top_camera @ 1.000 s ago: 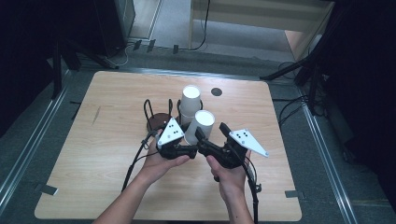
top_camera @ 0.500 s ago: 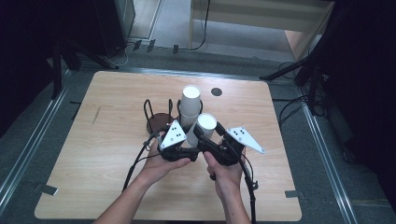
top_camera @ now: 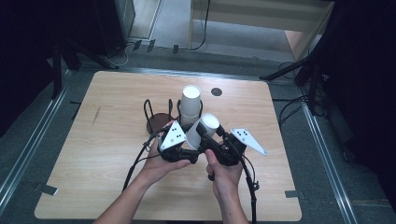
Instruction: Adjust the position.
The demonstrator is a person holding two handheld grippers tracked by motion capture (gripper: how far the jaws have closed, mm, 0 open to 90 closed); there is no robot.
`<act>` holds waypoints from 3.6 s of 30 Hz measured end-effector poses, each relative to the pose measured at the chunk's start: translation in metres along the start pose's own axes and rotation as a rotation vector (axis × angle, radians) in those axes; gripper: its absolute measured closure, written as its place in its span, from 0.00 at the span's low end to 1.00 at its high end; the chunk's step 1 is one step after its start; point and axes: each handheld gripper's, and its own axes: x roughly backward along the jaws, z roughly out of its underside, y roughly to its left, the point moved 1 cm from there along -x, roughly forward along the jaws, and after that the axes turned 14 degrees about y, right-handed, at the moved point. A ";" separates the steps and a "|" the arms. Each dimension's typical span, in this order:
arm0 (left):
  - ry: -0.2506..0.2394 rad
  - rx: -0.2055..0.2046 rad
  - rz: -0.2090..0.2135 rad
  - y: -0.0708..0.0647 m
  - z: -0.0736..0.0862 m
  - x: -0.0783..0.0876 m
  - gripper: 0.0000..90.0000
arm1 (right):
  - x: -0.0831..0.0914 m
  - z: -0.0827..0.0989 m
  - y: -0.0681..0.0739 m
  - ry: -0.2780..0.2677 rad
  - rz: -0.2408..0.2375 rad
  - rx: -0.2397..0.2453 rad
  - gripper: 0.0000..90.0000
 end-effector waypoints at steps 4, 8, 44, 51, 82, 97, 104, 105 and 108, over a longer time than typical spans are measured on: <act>0.015 0.000 -0.017 0.000 0.002 0.000 0.06 | 0.002 0.000 -0.003 -0.022 -0.034 -0.077 0.39; 0.009 0.008 -0.024 0.002 0.004 0.001 0.03 | 0.005 -0.001 -0.009 -0.057 -0.073 -0.192 0.39; -0.074 0.026 0.014 0.001 -0.001 0.010 0.18 | -0.004 0.022 -0.037 -0.049 -0.461 -0.871 0.37; -0.076 0.012 0.024 0.000 0.000 0.010 0.23 | -0.002 0.019 -0.042 -0.044 -0.459 -0.771 0.33; 0.009 -0.013 0.033 0.014 0.006 0.016 0.27 | 0.039 -0.012 -0.045 0.015 -0.044 0.097 0.20; 0.065 -0.033 0.018 0.027 0.009 0.025 0.28 | 0.049 -0.025 -0.040 0.180 0.154 0.710 0.22; 0.080 -0.050 0.018 0.027 0.009 0.026 0.28 | 0.038 -0.024 -0.033 0.238 0.167 0.898 0.20; 0.081 -0.051 0.018 0.027 0.009 0.026 0.28 | 0.036 -0.023 -0.033 0.252 0.170 0.922 0.19; 0.084 -0.053 0.020 0.027 0.009 0.026 0.28 | 0.032 -0.024 -0.032 0.271 0.179 0.972 0.17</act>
